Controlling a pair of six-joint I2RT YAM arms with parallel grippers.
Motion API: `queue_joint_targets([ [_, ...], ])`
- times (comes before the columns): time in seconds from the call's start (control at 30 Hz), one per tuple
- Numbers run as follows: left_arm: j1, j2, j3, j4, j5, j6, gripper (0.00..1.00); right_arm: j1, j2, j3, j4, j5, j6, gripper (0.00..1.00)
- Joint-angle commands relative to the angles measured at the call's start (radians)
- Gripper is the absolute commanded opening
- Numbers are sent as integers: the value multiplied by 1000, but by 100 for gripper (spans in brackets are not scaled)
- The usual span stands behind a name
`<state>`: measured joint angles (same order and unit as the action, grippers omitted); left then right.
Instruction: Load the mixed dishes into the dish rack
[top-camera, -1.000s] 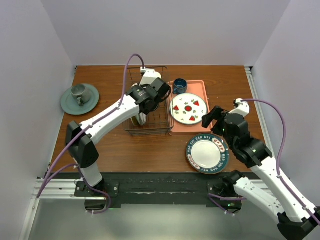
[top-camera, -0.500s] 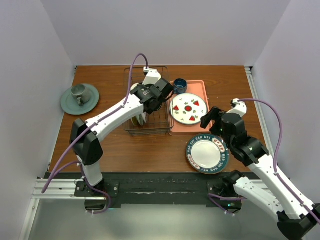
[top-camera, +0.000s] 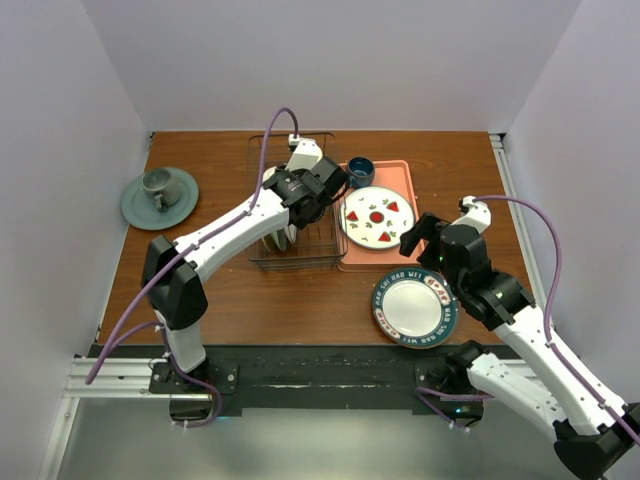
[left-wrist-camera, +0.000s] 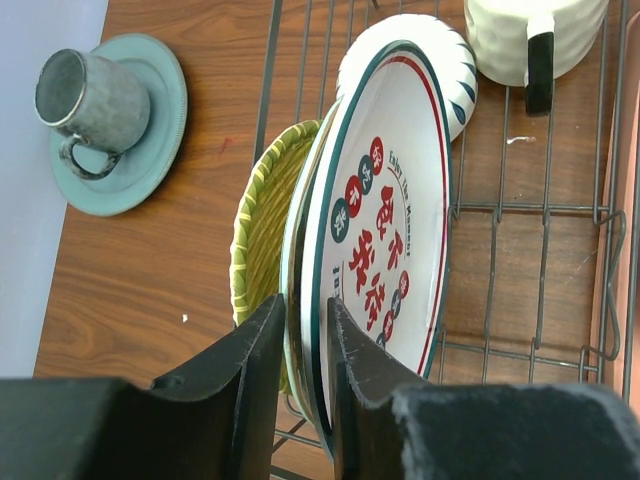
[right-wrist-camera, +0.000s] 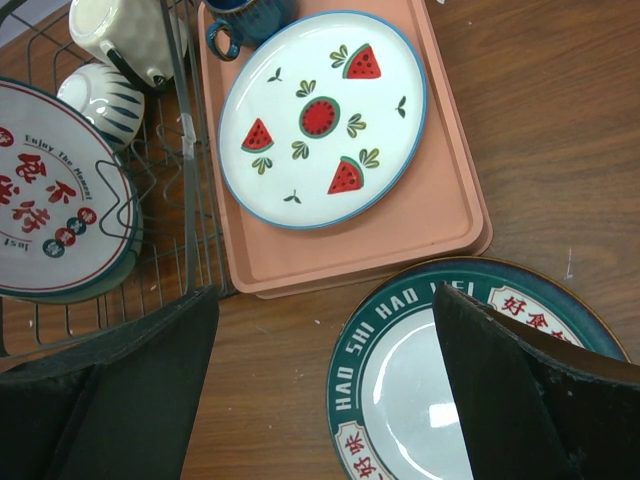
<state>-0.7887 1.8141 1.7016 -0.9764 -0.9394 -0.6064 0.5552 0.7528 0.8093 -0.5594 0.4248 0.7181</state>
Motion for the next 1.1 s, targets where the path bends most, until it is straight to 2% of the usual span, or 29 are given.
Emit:
queue_joint_targets([
  [0.0,11,27,-30,62,47,-7,28,-1,2,2,42,2,12,92],
  [0.1,11,19,-28,67,56,-3,28,0,3,2,44,0,10,92],
  [0.2,2,4,-30,74,63,8,34,0,3,1,44,-1,11,92],
  [0.47,-15,-10,-33,84,71,16,34,-1,2,-7,47,-3,12,92],
  [0.87,-17,-73,-37,50,14,-4,64,0,2,-5,47,-9,12,92],
  [1.07,-30,-127,-46,51,-6,25,86,0,6,-4,47,-8,11,92],
])
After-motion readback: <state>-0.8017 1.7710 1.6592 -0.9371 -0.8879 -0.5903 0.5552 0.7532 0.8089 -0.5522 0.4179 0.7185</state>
